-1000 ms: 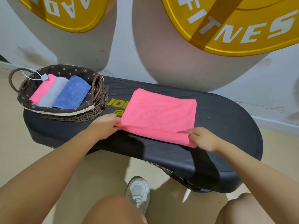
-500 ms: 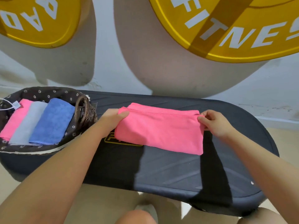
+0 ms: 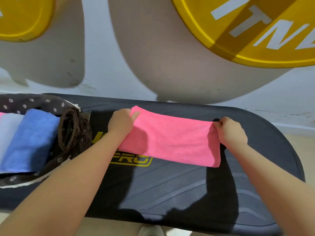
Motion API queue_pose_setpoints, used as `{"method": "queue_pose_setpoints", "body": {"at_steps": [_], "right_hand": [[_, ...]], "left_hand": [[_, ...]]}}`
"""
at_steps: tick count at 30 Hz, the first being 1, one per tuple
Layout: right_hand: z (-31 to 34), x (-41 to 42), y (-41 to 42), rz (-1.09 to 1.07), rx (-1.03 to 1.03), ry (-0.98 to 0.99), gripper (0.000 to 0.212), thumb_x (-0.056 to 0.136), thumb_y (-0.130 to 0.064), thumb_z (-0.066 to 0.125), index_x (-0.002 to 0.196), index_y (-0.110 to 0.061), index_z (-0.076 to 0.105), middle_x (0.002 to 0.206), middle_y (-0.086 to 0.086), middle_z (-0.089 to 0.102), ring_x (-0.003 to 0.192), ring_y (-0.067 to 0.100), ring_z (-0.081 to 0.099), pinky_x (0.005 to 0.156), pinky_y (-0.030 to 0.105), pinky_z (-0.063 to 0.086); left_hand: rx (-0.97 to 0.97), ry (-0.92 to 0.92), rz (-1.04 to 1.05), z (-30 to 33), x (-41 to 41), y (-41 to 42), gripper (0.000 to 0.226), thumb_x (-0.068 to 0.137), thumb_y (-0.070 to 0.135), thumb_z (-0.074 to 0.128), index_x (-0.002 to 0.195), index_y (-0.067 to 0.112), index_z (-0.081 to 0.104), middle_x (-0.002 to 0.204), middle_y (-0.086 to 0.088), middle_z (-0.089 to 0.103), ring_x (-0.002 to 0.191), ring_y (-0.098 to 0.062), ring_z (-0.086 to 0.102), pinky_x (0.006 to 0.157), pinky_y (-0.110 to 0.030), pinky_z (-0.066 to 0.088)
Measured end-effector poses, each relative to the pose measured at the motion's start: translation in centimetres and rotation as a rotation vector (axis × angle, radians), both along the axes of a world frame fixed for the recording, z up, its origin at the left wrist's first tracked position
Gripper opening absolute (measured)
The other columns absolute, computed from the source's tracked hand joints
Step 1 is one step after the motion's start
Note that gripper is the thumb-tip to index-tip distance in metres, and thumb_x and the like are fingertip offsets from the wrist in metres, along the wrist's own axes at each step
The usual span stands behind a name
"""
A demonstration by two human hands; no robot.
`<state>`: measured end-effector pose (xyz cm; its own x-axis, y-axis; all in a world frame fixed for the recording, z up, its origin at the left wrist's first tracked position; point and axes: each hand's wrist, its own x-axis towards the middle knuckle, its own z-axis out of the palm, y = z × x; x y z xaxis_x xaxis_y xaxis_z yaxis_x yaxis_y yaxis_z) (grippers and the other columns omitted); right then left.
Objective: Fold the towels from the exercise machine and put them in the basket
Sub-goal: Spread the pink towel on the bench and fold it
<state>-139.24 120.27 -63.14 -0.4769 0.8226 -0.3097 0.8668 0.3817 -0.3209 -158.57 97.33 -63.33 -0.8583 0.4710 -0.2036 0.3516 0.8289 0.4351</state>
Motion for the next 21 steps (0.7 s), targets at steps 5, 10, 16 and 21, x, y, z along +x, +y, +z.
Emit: {"method": "queue_pose_setpoints", "body": {"at_steps": [5, 10, 16, 21], "right_hand": [[0.2, 0.1, -2.1, 0.138, 0.378, 0.056, 0.036, 0.094, -0.033, 0.039, 0.113, -0.004, 0.049, 0.118, 0.020, 0.056, 0.106, 0.039, 0.052, 0.087, 0.045, 0.038], [-2.0, -1.7, -9.6, 0.763, 0.332, 0.180, 0.057, 0.085, -0.040, 0.035, 0.129, -0.008, 0.052, 0.138, 0.011, 0.052, 0.127, 0.029, 0.050, 0.112, 0.044, 0.022], [-4.2, 0.3, -8.1, 0.825, 0.301, -0.025, 0.061, 0.087, -0.049, 0.031, 0.135, -0.016, 0.049, 0.141, 0.009, 0.049, 0.127, 0.030, 0.050, 0.107, 0.041, 0.022], [-3.0, 4.4, -4.7, 0.579, 0.186, -0.146, 0.083, 0.076, -0.060, -0.006, 0.150, -0.022, 0.000, 0.158, -0.003, -0.007, 0.148, 0.019, 0.000, 0.116, 0.040, -0.003]], "left_hand": [[-0.019, 0.314, 0.024, 0.6, 2.0, 1.0, 0.044, 0.087, 0.022, 0.056, 0.125, 0.002, 0.044, 0.127, -0.020, 0.046, 0.118, -0.036, 0.044, 0.093, -0.045, 0.038], [-0.052, 0.347, -0.611, -1.9, 5.8, 2.1, 0.056, 0.086, 0.027, 0.039, 0.133, -0.003, 0.043, 0.144, -0.022, 0.038, 0.133, -0.036, 0.038, 0.110, -0.042, 0.031], [-0.187, 0.243, -0.621, -3.2, 6.2, -0.4, 0.102, 0.073, 0.071, 0.020, 0.145, -0.002, 0.014, 0.154, -0.021, 0.011, 0.144, -0.033, 0.011, 0.115, -0.037, 0.003], [-0.318, 0.168, -0.596, -1.9, 6.5, 0.2, 0.122, 0.066, 0.078, 0.050, 0.147, 0.004, -0.005, 0.156, -0.013, -0.008, 0.145, -0.026, -0.008, 0.116, -0.034, -0.008]]}}
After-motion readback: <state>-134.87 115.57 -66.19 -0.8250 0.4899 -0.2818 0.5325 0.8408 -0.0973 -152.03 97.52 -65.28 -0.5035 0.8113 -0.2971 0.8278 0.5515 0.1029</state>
